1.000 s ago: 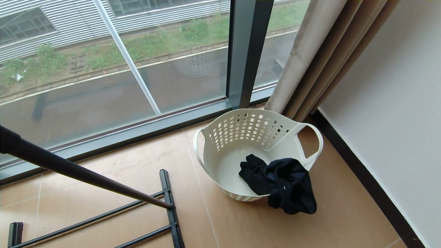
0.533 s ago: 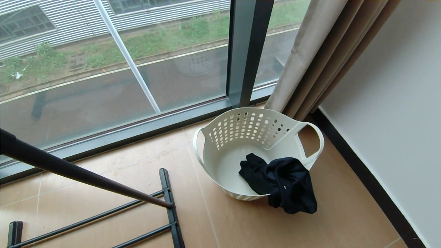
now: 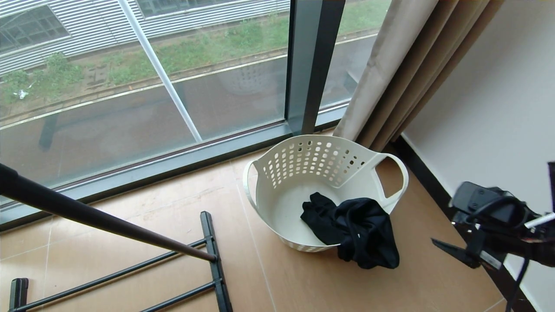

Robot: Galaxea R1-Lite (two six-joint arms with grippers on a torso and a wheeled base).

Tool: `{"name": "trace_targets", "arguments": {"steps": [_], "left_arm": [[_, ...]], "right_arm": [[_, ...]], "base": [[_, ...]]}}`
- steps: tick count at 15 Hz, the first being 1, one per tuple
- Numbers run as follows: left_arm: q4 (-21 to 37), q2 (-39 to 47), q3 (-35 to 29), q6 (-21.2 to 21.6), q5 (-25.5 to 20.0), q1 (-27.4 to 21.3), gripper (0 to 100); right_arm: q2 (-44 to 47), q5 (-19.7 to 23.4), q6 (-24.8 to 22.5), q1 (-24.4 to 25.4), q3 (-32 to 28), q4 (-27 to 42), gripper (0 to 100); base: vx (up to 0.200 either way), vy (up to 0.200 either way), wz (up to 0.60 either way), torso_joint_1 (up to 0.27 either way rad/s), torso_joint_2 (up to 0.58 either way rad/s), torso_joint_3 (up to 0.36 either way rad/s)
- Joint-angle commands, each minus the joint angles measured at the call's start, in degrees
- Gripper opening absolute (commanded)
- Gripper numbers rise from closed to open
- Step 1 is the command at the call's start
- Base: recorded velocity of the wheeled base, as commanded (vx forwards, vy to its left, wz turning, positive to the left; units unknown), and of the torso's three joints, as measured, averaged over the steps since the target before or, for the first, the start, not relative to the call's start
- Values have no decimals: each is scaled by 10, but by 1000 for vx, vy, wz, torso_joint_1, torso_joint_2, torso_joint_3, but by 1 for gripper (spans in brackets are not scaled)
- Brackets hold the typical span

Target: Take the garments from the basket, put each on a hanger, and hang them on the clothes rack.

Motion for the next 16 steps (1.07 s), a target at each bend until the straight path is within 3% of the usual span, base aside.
{"name": "trace_targets", "arguments": {"steps": [1, 4, 9, 16], "left_arm": [[0, 1, 0, 0, 0, 0, 100], [0, 1, 0, 0, 0, 0, 100], [0, 1, 0, -1, 0, 0, 100], [0, 1, 0, -1, 0, 0, 100]], "right_arm": [[151, -15, -138, 50, -102, -3, 100], [234, -92, -200, 95, -161, -4, 100], [325, -175, -214, 108, -221, -5, 100], [401, -177, -212, 86, -305, -8, 100]], "base": [[0, 0, 0, 0, 0, 0], [0, 0, 0, 0, 0, 0], [0, 0, 0, 0, 0, 0], [0, 0, 0, 0, 0, 0]]}}
